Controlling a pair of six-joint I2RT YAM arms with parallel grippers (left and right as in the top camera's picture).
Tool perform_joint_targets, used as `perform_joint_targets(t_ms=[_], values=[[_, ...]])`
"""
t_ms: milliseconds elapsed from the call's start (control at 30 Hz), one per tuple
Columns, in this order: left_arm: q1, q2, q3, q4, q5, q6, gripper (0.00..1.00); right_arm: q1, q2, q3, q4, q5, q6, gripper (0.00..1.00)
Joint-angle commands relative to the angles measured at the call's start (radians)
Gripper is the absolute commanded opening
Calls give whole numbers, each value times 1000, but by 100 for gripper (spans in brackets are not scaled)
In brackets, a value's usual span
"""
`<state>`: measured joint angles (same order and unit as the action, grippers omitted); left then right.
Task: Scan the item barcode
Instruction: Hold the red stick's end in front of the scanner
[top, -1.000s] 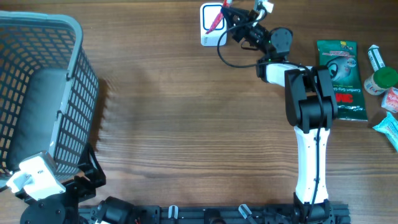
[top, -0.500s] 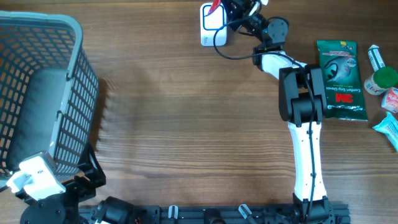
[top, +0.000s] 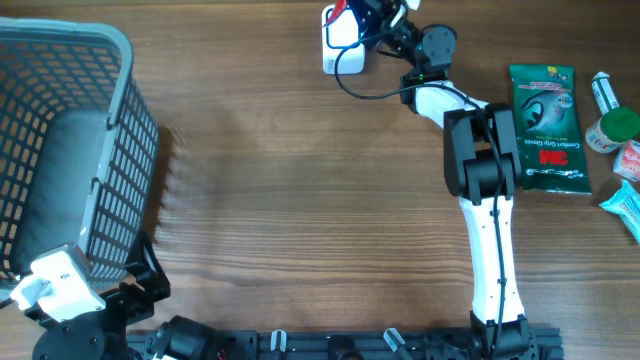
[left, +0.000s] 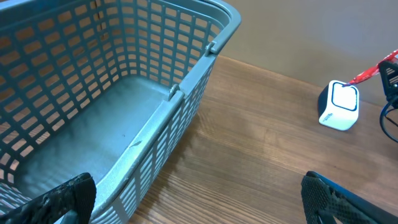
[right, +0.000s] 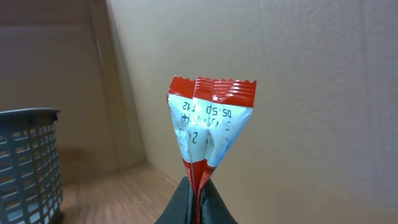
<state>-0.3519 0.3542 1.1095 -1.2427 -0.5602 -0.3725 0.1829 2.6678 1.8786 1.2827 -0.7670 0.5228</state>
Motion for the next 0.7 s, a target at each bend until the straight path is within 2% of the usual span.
perform_joint_targets(t_ms=[0,133,200,233,300,400,600,667], values=[[-4,-3,-3,3,-9,-3,100,7,60,23,15,-20,63,4],[-4,-3,-3,3,-9,-2,100,-19,76,22,29,-28,379,4],[-4,-3,-3,3,-10,-2,100,-35,76,22,52,-8,684,4],[-4,-3,-3,3,-9,-2,100,-42,76,22,83,-13,759,4],[-4,-3,-3,3,-10,-2,100,-55,76,22,191,-48,704,4],[-4,-3,-3,3,-9,-2,100,-85,76,22,363,-71,745,4],[-4,-3,-3,3,-9,-2,100,-115,76,22,373,-72,1096,4],[-4,-3,-3,3,-9,-2,100,-122,76,22,334,-41,1169,4]])
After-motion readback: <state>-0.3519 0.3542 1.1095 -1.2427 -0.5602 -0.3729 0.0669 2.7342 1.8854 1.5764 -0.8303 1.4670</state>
